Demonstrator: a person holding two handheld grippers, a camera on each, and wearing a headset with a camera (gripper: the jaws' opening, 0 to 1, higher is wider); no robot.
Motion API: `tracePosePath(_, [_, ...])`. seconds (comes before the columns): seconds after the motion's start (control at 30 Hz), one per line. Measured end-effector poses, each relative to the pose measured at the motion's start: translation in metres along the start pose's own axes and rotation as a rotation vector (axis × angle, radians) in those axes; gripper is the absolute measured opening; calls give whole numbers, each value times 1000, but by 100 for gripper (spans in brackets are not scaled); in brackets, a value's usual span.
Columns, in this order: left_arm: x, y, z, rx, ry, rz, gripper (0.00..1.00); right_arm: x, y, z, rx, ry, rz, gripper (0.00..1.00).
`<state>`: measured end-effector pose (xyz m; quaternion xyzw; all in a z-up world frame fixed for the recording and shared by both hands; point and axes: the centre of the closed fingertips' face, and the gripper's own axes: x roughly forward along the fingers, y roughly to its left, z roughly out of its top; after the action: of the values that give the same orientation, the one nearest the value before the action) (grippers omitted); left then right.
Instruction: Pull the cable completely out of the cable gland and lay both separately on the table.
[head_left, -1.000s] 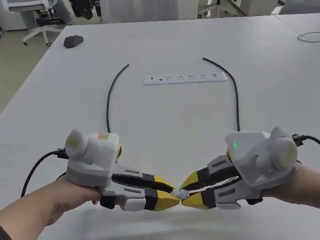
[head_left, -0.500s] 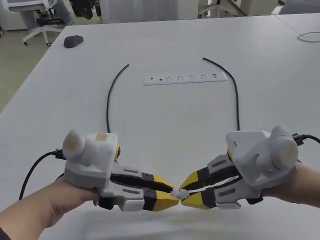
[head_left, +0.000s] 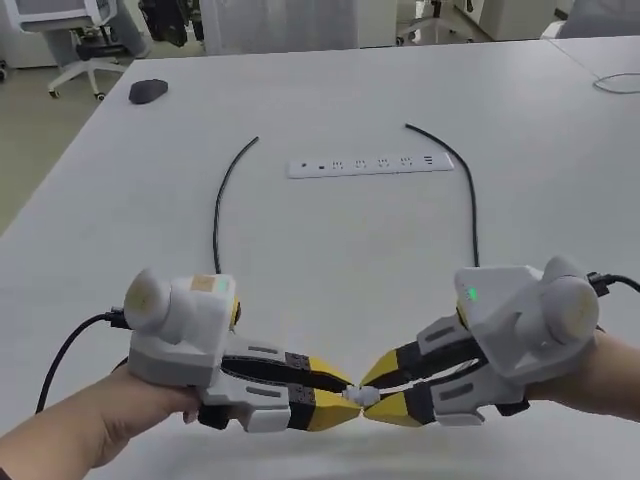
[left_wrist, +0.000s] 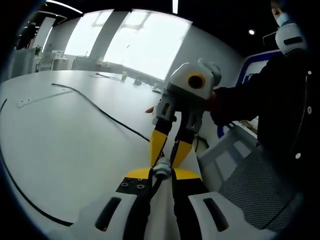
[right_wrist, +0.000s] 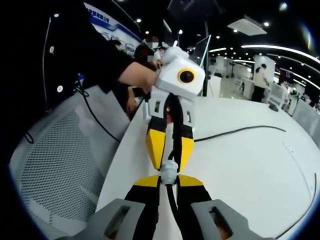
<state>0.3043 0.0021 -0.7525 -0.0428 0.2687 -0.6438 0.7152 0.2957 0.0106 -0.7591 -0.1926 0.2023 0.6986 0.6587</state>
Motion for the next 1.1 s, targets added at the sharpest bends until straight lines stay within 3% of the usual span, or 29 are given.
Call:
tracePosePath(0.1, [0, 0, 1, 15, 1, 14, 15, 0, -1, 0, 18, 1, -2, 6])
tracePosePath(0.23, [1, -2, 1, 63, 5, 23, 15, -2, -2, 2, 207, -22, 27, 8])
tracePosePath(0.4, [-1, -6, 6, 118, 8, 22, 15, -7, -2, 6, 376, -67, 76, 9])
tracePosePath(0.57, [-3, -7, 10, 162, 0, 20, 15, -11, -3, 8, 424, -92, 91, 9])
tracePosePath(0.67, [-3, -10, 11, 236, 6, 14, 15, -11, 0, 9, 442, -95, 106, 9])
tracePosePath(1.0, [-1, -16, 11, 313, 8, 6, 15, -13, 4, 10, 524, -102, 149, 9])
tracePosePath(1.1, [0, -16, 12, 315, 10, 6, 15, -12, 7, 11, 513, -94, 146, 8])
